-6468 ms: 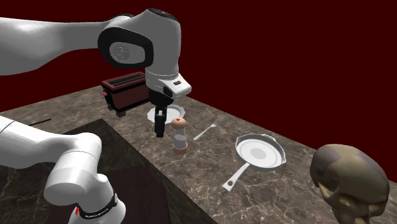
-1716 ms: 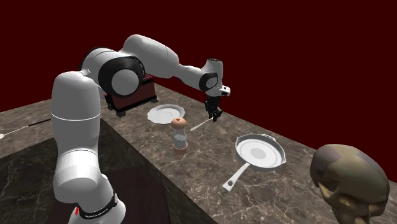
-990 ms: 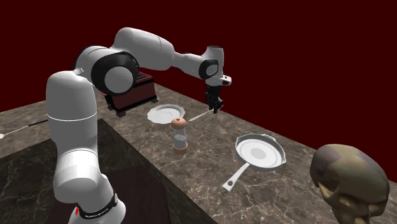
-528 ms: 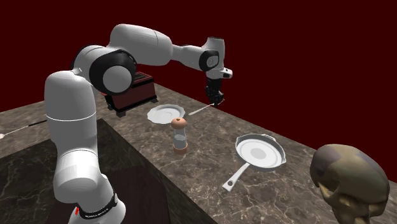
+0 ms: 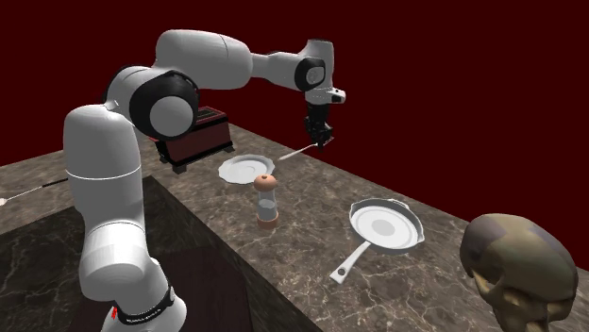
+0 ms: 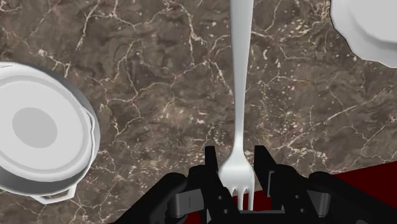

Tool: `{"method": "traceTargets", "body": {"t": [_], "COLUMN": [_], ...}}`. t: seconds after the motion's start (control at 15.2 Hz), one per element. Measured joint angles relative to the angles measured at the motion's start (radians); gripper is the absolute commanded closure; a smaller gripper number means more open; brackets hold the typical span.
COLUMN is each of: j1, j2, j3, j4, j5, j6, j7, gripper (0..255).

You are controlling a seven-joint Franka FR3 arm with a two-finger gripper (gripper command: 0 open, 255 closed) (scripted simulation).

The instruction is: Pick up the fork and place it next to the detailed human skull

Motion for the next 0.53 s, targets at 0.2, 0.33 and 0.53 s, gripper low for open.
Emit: {"method": "traceTargets", "body": {"t": [0.2, 0.33, 0.53], "j1": [-0.001, 0.001, 0.003], "j2": [0.002, 0.004, 0.008], "j3": [-0.001, 0.000, 0.001], "j4": [0.042, 0.074, 0.119], "j5": [0.000, 0.000, -0.001], "j6": [-0.040, -0.070, -0.112], "j7": [-0.003, -0.002, -0.001], "gripper": [255, 255, 255]}}
